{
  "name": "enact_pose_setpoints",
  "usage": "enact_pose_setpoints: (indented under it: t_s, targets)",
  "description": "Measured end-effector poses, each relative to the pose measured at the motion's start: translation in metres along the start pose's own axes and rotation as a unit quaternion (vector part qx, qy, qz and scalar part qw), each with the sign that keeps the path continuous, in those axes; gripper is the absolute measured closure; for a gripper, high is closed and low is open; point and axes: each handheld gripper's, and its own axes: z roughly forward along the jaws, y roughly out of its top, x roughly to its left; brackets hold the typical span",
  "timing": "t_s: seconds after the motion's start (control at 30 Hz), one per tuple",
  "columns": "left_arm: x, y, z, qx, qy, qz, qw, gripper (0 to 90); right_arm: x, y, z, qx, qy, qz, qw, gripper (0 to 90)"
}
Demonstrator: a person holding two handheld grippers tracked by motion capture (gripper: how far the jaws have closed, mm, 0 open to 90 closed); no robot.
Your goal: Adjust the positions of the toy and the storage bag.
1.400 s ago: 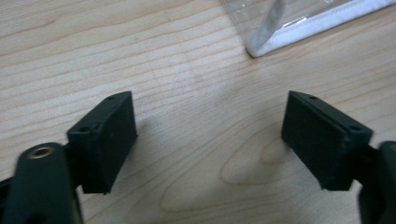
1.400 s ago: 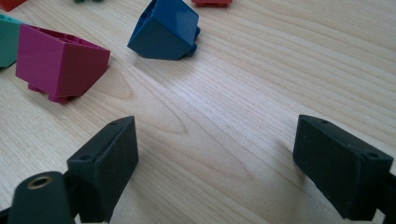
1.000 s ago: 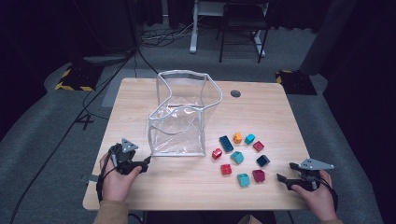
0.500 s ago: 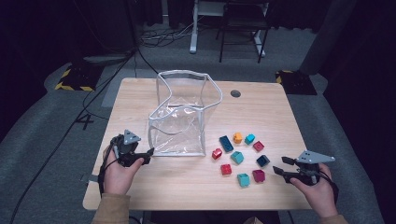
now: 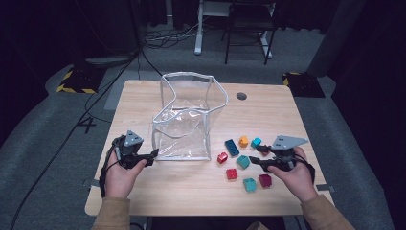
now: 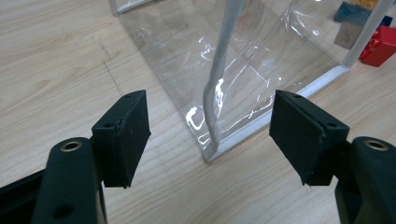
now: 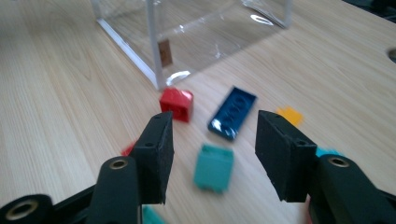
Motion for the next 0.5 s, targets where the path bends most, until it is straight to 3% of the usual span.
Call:
enact_pose_setpoints:
  t_s: [0.1, 0.2, 0.4, 0.5]
  targets:
    - [0.0, 0.002, 0.002, 0.0, 0.001, 0.002, 1.0, 30.5, 0.006, 0.019, 0.021, 0.0, 0.016, -0.017, 0.9997, 52.1]
    - [-0.001, 0.003, 0.003, -0.006, -0.002, 0.007, 1.0, 35.5, 0.012, 0.035, 0.041, 0.002, 0.025, -0.02, 0.9995, 53.2]
    - [-0.004, 0.0, 0.005, -0.009, -0.017, 0.013, 0.9997, 46.2, 0.024, 0.055, 0.077, 0.0, 0.02, -0.032, 0.9993, 48.8]
    - [-0.003, -0.001, 0.007, -0.01, -0.012, 0.016, 0.9997, 47.1, 0.029, 0.062, 0.092, -0.003, 0.013, -0.02, 0.9997, 47.2]
